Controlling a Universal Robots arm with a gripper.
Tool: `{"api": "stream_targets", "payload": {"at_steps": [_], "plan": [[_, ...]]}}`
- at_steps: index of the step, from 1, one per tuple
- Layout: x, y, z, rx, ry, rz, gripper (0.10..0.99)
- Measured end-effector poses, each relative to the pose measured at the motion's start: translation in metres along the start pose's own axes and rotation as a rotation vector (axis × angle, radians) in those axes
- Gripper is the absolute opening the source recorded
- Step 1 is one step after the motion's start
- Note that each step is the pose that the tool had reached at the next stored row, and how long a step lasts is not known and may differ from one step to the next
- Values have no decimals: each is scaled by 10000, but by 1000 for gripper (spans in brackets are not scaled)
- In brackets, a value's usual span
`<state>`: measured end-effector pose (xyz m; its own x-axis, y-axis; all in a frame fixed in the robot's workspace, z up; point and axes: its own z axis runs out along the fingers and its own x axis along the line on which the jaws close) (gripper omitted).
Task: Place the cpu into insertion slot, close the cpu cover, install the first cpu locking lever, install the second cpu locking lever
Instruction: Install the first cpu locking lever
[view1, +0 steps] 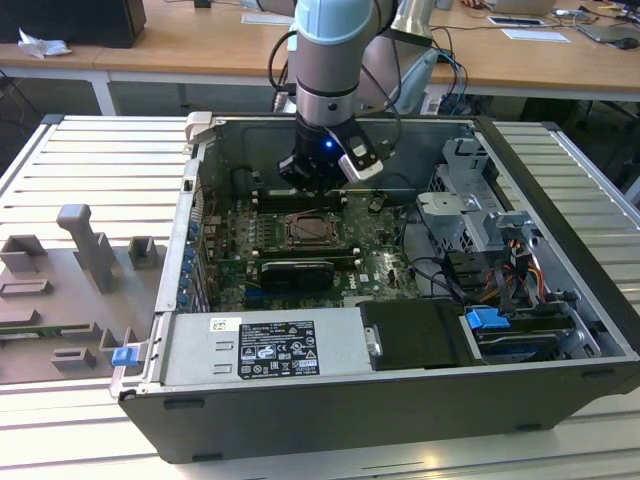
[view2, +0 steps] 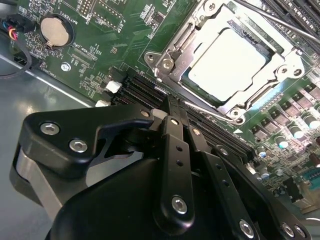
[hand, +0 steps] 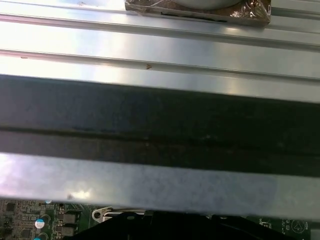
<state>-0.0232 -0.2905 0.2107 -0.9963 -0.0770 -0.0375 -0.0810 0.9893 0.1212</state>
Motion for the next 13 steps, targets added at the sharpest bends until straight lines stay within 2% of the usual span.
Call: {"api": "stream_targets", "payload": {"at_steps": [8, 13], "plan": [[-28, -1, 49, 14, 1, 1, 106], [-27, -3, 65, 154, 13, 2, 106]]}}
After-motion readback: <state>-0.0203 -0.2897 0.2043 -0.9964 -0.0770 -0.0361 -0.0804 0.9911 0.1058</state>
